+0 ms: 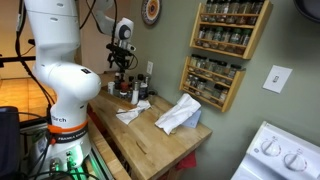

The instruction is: Remove the white container from the wooden rack, put it on the counter, move the clear black pepper container to the left and then put the white container on the right side of the clear black pepper container

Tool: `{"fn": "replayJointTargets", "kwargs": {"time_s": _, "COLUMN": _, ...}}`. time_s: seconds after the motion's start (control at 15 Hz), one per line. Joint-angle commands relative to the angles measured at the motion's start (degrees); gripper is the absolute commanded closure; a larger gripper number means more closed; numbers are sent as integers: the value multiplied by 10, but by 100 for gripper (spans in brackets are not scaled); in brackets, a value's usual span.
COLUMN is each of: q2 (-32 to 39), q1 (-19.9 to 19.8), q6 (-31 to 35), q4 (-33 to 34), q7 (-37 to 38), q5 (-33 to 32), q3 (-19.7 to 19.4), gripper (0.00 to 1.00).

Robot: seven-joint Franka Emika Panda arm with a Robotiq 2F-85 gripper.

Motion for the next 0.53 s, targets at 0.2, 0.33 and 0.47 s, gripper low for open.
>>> {"fn": "replayJointTargets", "kwargs": {"time_s": 0.2, "q2": 41, "q1": 10, "q6": 40, "q4": -3, "q7": 33, "q5": -16, "q3": 23, "gripper": 0}}
{"fn": "replayJointTargets", "kwargs": {"time_s": 0.33, "q2": 44, "q1": 12, "q6": 40, "q4": -8, "q7": 40, "q5": -12, "q3": 27, "gripper": 0}}
{"fn": "replayJointTargets", "kwargs": {"time_s": 0.47, "q2": 47, "q1": 16, "q6": 36, "q4": -12, "q7": 33, "q5": -6, "q3": 31, "gripper": 0}}
